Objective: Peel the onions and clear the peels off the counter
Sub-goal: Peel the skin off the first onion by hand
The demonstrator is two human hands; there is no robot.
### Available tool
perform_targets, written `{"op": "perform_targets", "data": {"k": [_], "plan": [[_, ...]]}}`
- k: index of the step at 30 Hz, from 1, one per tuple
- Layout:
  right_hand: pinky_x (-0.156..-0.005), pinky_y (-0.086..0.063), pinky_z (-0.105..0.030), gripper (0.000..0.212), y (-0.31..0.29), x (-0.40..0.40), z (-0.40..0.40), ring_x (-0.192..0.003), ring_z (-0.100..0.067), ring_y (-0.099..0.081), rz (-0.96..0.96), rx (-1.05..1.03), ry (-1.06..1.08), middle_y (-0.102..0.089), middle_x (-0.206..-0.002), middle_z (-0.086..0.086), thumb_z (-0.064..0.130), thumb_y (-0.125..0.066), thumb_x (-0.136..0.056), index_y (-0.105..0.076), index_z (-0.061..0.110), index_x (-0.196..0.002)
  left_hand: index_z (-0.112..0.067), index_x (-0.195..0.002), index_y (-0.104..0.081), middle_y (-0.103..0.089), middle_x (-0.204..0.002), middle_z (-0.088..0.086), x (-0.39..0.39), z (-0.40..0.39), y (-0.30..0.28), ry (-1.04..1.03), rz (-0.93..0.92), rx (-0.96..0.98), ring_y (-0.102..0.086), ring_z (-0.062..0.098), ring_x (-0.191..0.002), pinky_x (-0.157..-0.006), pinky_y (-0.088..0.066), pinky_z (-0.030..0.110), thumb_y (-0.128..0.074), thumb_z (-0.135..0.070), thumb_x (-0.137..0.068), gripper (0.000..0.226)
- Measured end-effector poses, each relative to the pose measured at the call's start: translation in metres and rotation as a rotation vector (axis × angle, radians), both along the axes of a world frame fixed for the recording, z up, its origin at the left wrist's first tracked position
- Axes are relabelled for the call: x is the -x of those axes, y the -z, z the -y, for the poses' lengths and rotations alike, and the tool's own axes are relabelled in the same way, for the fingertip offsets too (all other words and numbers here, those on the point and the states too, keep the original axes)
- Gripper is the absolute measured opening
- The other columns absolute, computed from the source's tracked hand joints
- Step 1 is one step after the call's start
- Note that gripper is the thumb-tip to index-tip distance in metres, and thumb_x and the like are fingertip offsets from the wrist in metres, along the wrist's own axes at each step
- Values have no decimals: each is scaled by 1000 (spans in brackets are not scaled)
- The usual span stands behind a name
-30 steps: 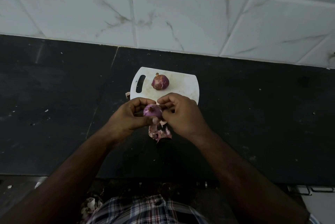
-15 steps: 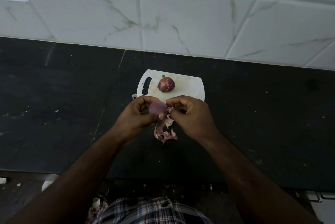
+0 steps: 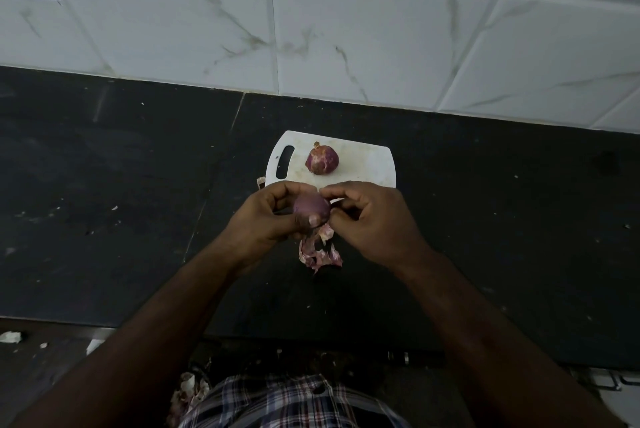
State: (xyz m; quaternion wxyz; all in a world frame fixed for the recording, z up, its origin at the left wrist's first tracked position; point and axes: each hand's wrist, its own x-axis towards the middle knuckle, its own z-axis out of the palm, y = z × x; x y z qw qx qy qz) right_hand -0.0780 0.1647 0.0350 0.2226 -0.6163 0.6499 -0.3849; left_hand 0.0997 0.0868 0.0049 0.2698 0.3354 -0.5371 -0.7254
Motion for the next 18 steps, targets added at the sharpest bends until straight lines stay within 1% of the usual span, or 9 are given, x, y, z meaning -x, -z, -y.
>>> {"op": "perform_targets", "data": {"k": [3, 8, 13, 15, 16, 18], "plan": [[-77, -60, -29, 38, -2, 3, -1, -80, -1, -72, 11, -32, -30, -77, -95, 4, 14, -69, -82, -71, 19, -119, -12, -116, -67, -74, -113, 11, -1, 3, 0, 17, 9, 3, -70, 19, -94, -72, -57, 27, -80, -9, -69, 48], [-80, -60, -33, 40, -1, -1, 1, -88, -8, -69, -61, -50, -19, -73, -105, 2, 17, -72, -79, -69, 18, -118, -8, -119, -67, -75, -110, 10, 1, 4, 2, 45, 4, 10, -72, 17, -93, -70, -56, 22, -78, -5, -71, 49], [-76, -55, -26, 27, -2, -3, 3, -83, -8, -64, -107, -37, 17, -70, -97, 2, 10, -71, -80, -69, 16, -106, -10, -118, -68, -74, -113, 11, 2, 5, 4, 63, -31, -18, -71, 21, -98, -76, -58, 28, -76, -8, -75, 44], [-73, -55, -23, 24, -1, 0, 4, -80, -6, -66, -85, -55, 42, -70, -90, 6, 6, -69, -80, -70, 17, -101, -11, -119, -68, -73, -116, 12, 1, 5, 5, 78, -38, -35, -71, 23, -99, -79, -58, 32, -78, -12, -76, 44], [-74, -57, -25, 23, -1, 3, 5, -79, -5, -67, -64, -69, 44, -71, -88, 8, 6, -69, -81, -71, 18, -100, -12, -120, -68, -73, -116, 12, 0, 5, 6, 83, -37, -38, -71, 24, -99, -78, -58, 32, -80, -15, -75, 46], [-77, -60, -31, 21, -1, 8, 6, -80, -5, -70, 30, -107, 39, -73, -88, 9, 6, -66, -83, -73, 21, -96, -10, -123, -66, -73, -116, 11, -1, 4, 7, 74, -28, -42, -71, 23, -97, -74, -59, 29, -80, -15, -75, 51]]}}
